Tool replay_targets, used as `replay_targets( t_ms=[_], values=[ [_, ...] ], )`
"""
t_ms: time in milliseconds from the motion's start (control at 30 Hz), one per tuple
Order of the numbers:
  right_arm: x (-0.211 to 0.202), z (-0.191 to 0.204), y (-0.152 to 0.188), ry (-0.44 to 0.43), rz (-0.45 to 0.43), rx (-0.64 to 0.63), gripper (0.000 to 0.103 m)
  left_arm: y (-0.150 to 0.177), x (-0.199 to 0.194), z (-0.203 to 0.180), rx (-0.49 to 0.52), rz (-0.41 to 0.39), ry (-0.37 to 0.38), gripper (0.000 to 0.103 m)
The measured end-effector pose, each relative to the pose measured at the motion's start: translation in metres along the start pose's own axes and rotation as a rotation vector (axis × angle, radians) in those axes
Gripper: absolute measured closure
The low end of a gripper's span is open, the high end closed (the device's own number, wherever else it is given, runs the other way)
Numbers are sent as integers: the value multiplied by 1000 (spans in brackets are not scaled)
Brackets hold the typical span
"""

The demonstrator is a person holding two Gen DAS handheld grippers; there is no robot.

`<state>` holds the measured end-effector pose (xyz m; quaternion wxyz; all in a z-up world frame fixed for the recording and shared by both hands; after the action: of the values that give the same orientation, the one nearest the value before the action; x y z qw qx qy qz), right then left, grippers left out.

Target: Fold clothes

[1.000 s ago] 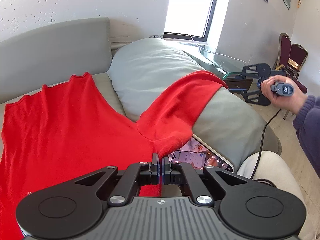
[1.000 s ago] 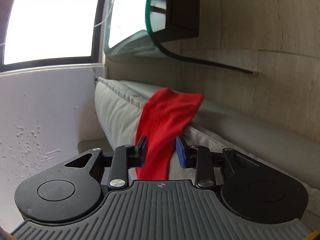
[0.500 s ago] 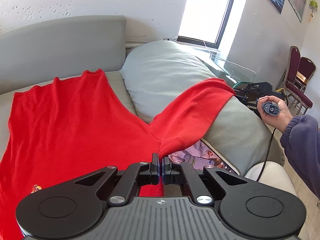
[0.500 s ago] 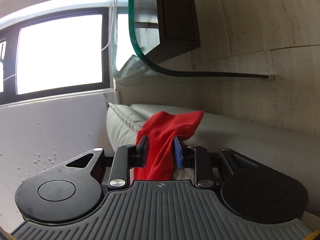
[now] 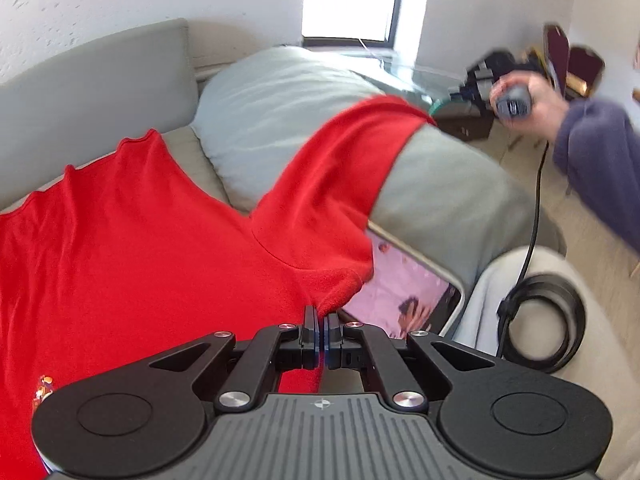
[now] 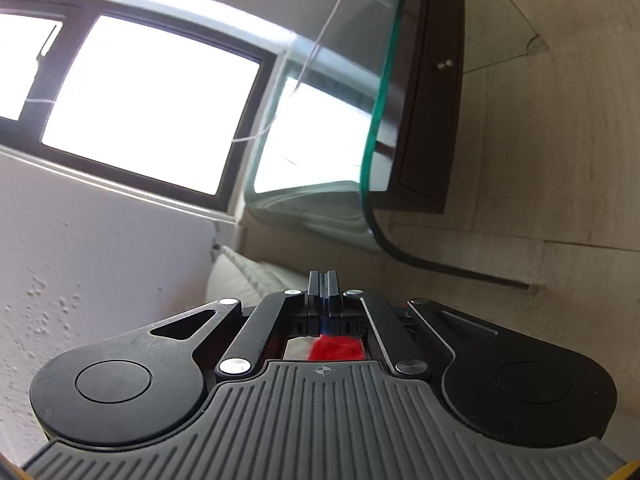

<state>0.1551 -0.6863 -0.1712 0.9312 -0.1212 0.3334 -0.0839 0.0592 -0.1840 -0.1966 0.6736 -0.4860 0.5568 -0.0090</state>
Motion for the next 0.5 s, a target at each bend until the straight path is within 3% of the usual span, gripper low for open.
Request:
replay_targets(
  t_ms=[100, 200, 300, 333, 367, 500],
  values=[
    [-8, 4, 16, 27, 61, -87, 101, 19, 21, -12, 97, 103, -44, 97],
    [-30, 18, 42, 49, 106, -255, 98, 26, 9, -29, 173, 116, 3, 86],
    [-63, 32, 76, 42, 149, -411, 79, 31, -14, -42, 221, 87, 68, 76],
    [-75, 37, 92, 31, 172, -455, 64, 32, -22, -43, 233, 70, 65, 72],
    [-86, 41, 107, 12, 194, -500, 57, 33, -31, -42, 233, 49, 52, 71],
    [-123, 52, 175, -67, 310, -654, 56, 31, -59, -17, 86, -40, -7, 61]
  ],
)
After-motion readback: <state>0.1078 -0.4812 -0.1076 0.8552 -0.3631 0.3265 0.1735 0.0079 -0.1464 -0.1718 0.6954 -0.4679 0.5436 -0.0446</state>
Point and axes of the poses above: each gripper's, at about its wrist camera, not at the fingertips, and x roughly the way its jaws point, z to its left, y to its underside, the point moved 9 cm from there along x, roughly the way its jaws point, and after that the axes turned 8 degrees about y, right-handed, at the moved point
